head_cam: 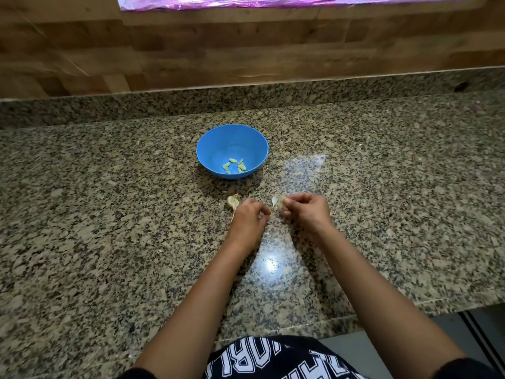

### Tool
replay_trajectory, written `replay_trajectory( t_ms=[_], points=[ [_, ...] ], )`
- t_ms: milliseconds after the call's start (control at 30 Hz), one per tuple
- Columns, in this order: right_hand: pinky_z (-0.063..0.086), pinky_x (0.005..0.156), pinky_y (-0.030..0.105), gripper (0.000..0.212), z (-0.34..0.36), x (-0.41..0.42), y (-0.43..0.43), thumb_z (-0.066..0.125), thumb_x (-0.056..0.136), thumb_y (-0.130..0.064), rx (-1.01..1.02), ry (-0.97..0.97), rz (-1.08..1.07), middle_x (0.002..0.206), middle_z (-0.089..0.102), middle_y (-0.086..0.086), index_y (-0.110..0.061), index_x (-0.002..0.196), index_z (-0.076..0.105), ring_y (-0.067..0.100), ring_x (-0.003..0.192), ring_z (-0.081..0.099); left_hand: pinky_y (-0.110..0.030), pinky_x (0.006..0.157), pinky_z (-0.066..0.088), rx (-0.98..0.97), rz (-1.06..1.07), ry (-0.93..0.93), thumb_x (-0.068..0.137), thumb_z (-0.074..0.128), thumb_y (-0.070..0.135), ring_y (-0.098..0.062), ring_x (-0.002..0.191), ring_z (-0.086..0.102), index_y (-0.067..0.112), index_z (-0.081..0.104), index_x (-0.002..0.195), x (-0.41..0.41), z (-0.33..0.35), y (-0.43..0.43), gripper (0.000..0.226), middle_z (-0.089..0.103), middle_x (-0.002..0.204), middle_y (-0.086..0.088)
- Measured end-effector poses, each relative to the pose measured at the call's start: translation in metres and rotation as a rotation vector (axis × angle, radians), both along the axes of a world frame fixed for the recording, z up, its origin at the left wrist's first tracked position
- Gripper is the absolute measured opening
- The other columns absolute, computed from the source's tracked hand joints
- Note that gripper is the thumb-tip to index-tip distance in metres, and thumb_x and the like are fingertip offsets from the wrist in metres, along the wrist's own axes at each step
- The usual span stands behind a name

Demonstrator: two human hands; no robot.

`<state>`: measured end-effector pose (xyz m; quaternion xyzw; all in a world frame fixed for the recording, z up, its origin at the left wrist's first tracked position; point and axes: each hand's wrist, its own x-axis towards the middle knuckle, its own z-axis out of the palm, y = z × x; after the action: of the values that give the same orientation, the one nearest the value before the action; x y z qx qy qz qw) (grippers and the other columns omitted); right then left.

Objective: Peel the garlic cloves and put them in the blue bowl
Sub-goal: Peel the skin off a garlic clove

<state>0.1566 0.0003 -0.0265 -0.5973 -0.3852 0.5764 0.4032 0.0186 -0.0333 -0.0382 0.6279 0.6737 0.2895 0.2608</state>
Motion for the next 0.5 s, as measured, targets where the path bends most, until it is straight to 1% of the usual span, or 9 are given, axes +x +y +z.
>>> replay_trajectory(
  t_ms=[67,133,167,200,267,367,467,500],
  points=[
    [0.056,0.065,0.032,0.006,0.0,-0.001,0.015,0.062,0.087,-0.003,0.024,-0.14,-0.008,0.073,0.065,0.008,-0.006,0.082,0.063,0.014,0.058,0.06,-0.02,0.088,0.042,0.013,-0.008,0.021,0.091,0.058,0.011,-0.013,0.098,0.053,0.009,0.068,0.1,0.001,-0.002,0.005,0.013,0.059,0.107,-0.003],
    [0.057,0.074,0.035,0.011,0.0,-0.003,0.031,0.061,0.088,-0.005,0.044,-0.279,0.002,0.079,0.068,0.008,-0.011,0.079,0.063,0.017,0.068,0.062,-0.017,0.085,0.038,0.029,-0.006,0.017,0.093,0.057,0.014,-0.015,0.1,0.054,0.008,0.066,0.107,0.002,-0.003,0.007,0.018,0.06,0.108,-0.004],
    [0.057,0.077,0.036,0.011,-0.001,-0.004,0.038,0.06,0.088,-0.005,0.039,-0.316,0.007,0.081,0.068,0.009,-0.011,0.079,0.064,0.018,0.071,0.062,-0.016,0.084,0.037,0.039,-0.003,0.008,0.094,0.055,0.014,-0.015,0.101,0.054,0.007,0.065,0.11,0.002,-0.003,0.008,0.02,0.06,0.11,-0.005],
    [0.057,0.078,0.038,0.01,-0.002,-0.005,0.044,0.06,0.089,-0.005,0.025,-0.335,0.011,0.083,0.069,0.01,-0.009,0.081,0.064,0.018,0.072,0.062,-0.016,0.084,0.037,0.05,-0.001,-0.001,0.095,0.053,0.013,-0.015,0.102,0.054,0.006,0.064,0.113,0.002,-0.003,0.008,0.022,0.06,0.111,-0.006],
    [0.057,0.078,0.038,0.007,-0.005,-0.007,0.052,0.058,0.089,-0.004,-0.008,-0.355,0.021,0.083,0.069,0.009,-0.003,0.09,0.066,0.016,0.068,0.06,-0.018,0.088,0.037,0.064,-0.008,-0.018,0.096,0.051,0.014,-0.016,0.107,0.054,0.006,0.061,0.118,0.0,-0.004,0.007,0.026,0.06,0.116,-0.007],
    [0.055,0.076,0.037,0.015,-0.004,-0.009,0.054,0.055,0.092,-0.005,-0.013,-0.344,0.024,0.083,0.068,0.01,0.001,0.102,0.064,0.016,0.064,0.057,-0.019,0.091,0.038,0.091,-0.016,-0.048,0.097,0.049,0.017,-0.016,0.111,0.054,0.008,0.058,0.124,-0.005,-0.006,0.005,0.03,0.059,0.122,-0.006],
    [0.055,0.077,0.036,0.021,0.001,-0.007,0.041,0.054,0.093,-0.011,0.061,-0.411,0.061,0.092,0.067,0.008,-0.001,0.11,0.062,0.021,0.076,0.063,-0.02,0.087,0.042,0.138,0.012,-0.099,0.098,0.047,0.018,-0.015,0.105,0.056,0.009,0.058,0.125,-0.008,-0.005,-0.001,0.03,0.06,0.121,-0.005],
    [0.057,0.075,0.033,0.025,0.001,-0.006,0.033,0.054,0.093,-0.012,0.102,-0.43,0.07,0.097,0.066,0.008,-0.001,0.115,0.061,0.021,0.079,0.065,-0.018,0.084,0.043,0.151,0.021,-0.114,0.098,0.047,0.018,-0.014,0.102,0.057,0.01,0.057,0.125,-0.009,-0.005,-0.003,0.03,0.061,0.12,-0.005]
  ],
)
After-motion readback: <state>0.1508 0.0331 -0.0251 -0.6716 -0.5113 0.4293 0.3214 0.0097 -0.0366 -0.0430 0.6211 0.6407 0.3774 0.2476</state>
